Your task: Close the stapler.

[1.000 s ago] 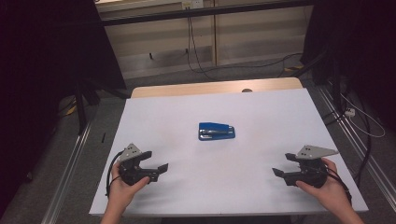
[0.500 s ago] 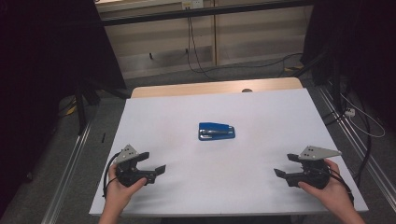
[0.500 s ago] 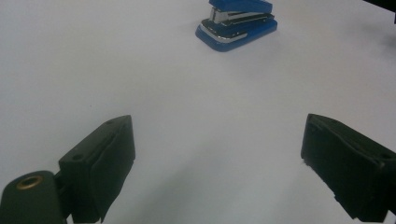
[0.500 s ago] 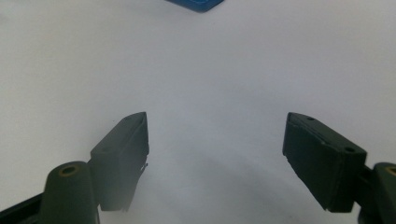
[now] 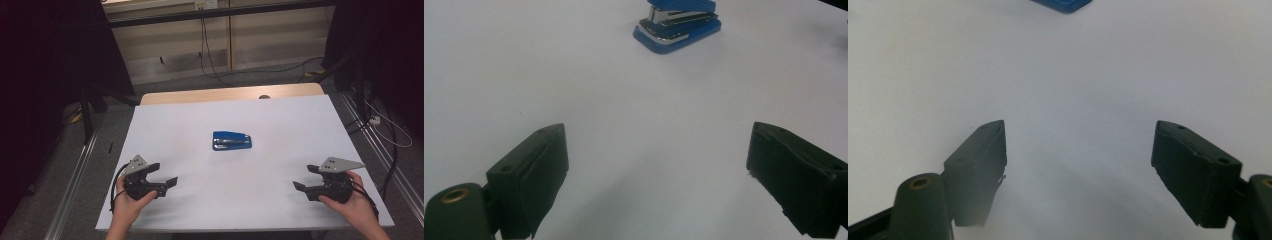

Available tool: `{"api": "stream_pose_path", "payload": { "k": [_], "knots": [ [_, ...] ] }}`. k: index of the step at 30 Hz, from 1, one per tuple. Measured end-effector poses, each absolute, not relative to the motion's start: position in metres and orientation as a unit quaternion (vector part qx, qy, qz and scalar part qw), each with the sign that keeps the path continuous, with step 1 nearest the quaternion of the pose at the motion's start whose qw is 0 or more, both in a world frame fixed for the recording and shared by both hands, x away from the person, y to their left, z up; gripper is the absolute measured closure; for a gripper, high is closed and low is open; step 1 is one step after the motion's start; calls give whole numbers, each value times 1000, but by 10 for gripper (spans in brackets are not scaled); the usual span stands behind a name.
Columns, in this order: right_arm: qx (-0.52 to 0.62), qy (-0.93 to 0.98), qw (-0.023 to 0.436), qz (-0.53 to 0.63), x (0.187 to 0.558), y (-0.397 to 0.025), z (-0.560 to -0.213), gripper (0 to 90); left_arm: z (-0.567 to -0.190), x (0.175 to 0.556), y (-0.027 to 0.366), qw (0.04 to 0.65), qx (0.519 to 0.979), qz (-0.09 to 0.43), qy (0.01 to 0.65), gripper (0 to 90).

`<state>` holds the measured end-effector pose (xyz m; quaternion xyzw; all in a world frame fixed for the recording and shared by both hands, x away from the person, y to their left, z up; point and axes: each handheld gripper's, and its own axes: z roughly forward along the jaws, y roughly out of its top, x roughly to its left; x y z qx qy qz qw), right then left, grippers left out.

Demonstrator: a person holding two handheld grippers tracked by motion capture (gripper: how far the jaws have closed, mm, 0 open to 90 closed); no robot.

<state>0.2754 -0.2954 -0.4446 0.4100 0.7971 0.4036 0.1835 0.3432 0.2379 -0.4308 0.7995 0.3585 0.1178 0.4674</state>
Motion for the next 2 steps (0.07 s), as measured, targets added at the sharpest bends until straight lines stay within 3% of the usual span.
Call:
{"api": "stream_pose_path", "payload": {
  "k": [2],
  "knots": [
    [411,796,183,405,275,-296,-445,222,-431,343,237,468,799,117,359,99]
  ]
}}
